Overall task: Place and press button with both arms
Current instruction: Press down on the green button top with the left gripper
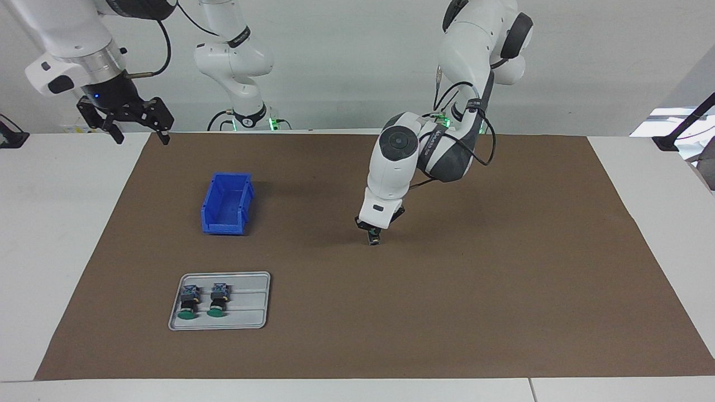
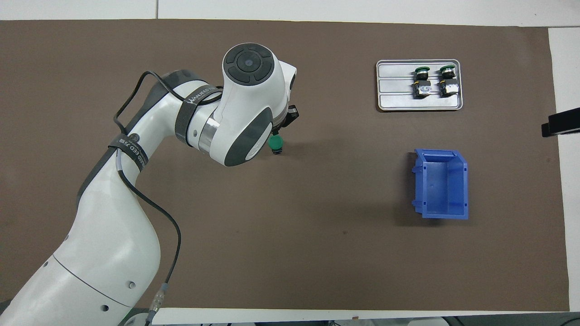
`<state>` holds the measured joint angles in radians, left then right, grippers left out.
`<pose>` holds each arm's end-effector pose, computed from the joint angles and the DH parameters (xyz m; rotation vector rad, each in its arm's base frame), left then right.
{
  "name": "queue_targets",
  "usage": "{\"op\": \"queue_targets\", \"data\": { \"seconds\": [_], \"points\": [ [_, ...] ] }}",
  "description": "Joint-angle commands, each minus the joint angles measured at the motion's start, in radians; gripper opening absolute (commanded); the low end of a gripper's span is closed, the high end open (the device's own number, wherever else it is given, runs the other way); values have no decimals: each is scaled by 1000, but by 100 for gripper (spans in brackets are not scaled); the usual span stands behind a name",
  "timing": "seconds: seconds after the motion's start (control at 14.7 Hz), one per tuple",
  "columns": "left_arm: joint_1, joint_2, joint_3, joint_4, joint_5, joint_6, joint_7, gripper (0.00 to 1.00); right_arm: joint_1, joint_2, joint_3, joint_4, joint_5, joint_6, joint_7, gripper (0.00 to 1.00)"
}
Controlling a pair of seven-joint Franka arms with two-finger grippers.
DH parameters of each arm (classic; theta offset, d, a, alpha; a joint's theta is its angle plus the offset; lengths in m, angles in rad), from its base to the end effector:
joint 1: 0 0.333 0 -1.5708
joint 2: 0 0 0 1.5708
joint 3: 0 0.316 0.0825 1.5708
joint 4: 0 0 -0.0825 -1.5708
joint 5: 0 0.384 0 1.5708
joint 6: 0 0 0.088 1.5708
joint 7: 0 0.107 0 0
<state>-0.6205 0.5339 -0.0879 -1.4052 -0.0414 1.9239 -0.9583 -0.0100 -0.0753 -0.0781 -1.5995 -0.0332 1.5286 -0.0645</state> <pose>0.5417 -0.4529 0.3947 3.0639 0.4261 -0.1095 0.5243 -0.0517 0.6479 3.1138 -0.0387 0.0032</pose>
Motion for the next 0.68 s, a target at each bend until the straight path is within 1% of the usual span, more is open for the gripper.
{"op": "queue_targets", "data": {
  "seconds": [0.0, 0.14, 0.41, 0.61],
  "points": [
    [-10, -11, 2, -12, 12, 0, 9, 0, -21, -23, 15, -25, -4, -4, -23, 99],
    [-19, -22, 2, -50, 11, 9, 9, 0, -21, -23, 15, -25, -4, -4, -23, 99],
    [-21, -37, 2, -77, 8, -2, 9, 0, -21, -23, 15, -25, -4, -4, -23, 99],
    [-36, -43, 0, -78, 8, -22, 3, 0, -21, -23, 15, -25, -4, -4, -23, 99]
  ]
}}
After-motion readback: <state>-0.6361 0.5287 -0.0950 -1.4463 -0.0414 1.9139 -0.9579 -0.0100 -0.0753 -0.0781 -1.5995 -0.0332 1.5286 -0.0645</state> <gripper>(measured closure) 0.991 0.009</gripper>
